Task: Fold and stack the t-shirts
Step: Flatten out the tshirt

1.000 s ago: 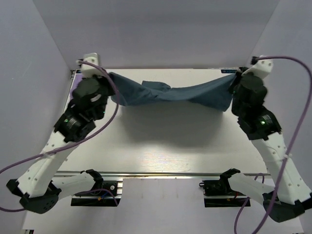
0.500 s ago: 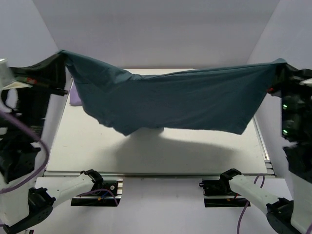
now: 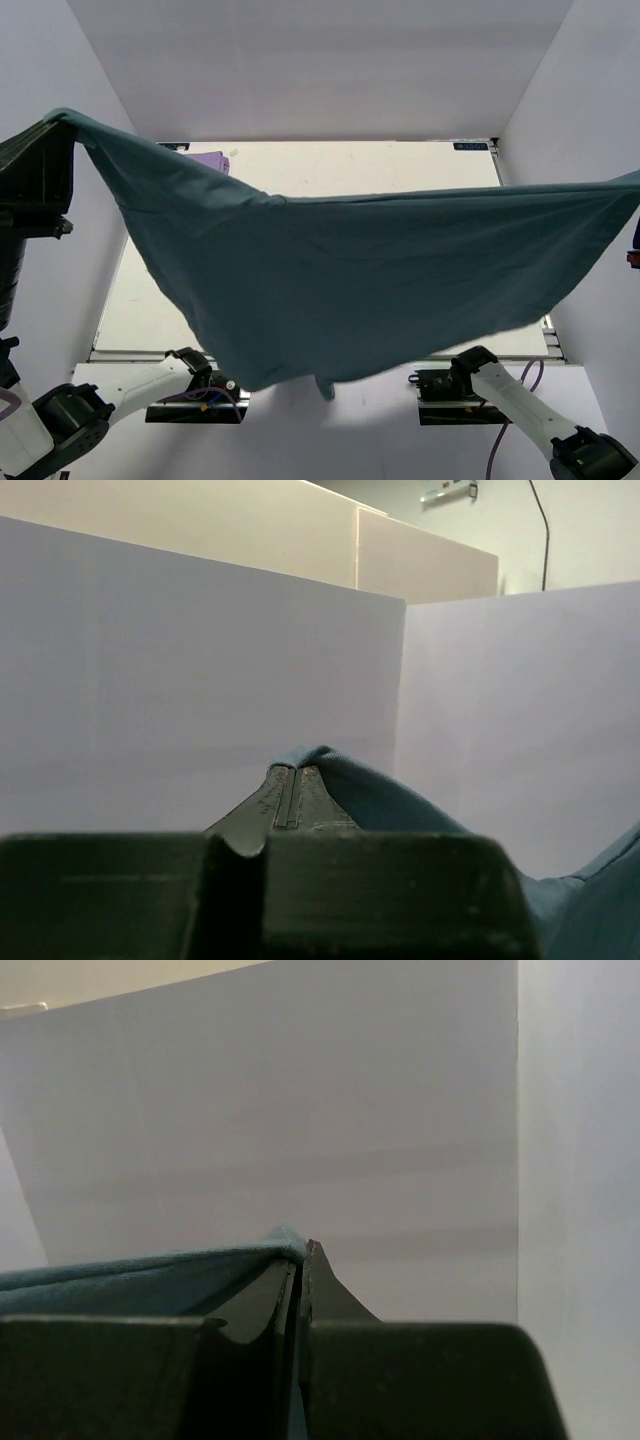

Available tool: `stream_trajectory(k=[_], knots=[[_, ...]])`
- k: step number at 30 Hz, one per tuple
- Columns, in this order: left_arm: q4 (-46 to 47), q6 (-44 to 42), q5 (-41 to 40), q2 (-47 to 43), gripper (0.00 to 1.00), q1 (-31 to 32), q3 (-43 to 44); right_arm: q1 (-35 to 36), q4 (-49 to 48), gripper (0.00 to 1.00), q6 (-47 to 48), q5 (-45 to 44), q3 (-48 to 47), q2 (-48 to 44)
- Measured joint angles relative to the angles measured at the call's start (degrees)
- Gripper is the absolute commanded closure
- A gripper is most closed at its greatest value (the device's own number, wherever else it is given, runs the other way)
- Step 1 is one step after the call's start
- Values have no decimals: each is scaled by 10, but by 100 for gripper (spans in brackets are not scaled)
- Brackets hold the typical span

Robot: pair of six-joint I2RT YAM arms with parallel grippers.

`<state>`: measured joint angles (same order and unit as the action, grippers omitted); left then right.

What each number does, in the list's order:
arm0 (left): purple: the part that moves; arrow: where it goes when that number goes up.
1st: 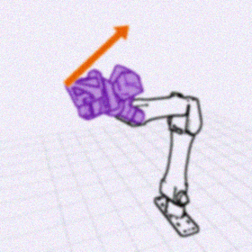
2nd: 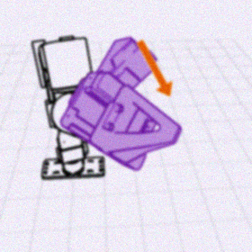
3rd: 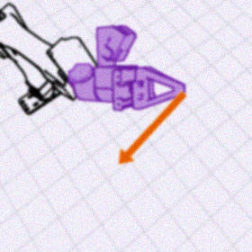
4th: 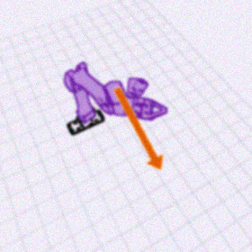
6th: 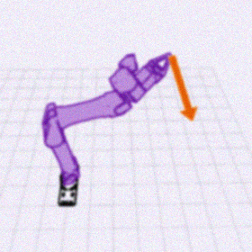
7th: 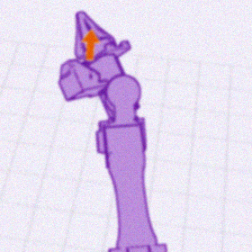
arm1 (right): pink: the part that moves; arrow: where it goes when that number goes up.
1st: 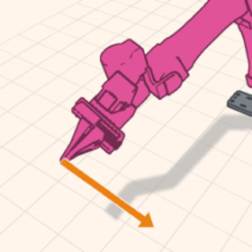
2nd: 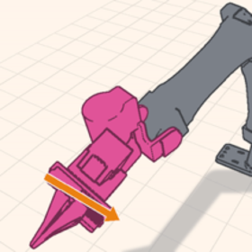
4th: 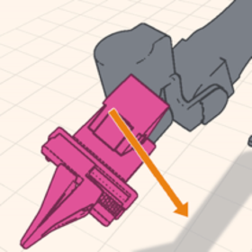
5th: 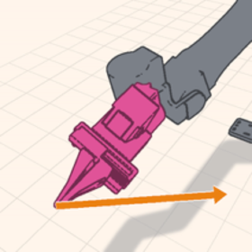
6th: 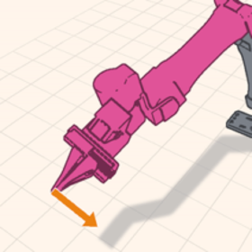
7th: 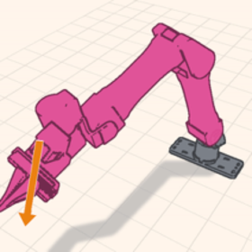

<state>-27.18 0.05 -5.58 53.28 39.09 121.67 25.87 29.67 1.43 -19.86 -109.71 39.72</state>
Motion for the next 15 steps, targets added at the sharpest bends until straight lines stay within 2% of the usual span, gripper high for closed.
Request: stream_trajectory(k=[4, 8, 12, 15], knots=[[-7, 0, 19, -8, 100, -2, -12, 0, 6, 100, -8, 13, 22, -11], [-6, 0, 20, -16, 100, -3, -36, 0, 1, 100, -19, 15, 85, -40], [8, -4, 7, -24, 100, -3, -91, -2, -24, 100, -29, -18, 169, -54], [38, -10, -11, -28, 100, -3, -164, -1, -51, 100, -39, -73, 253, -50]])
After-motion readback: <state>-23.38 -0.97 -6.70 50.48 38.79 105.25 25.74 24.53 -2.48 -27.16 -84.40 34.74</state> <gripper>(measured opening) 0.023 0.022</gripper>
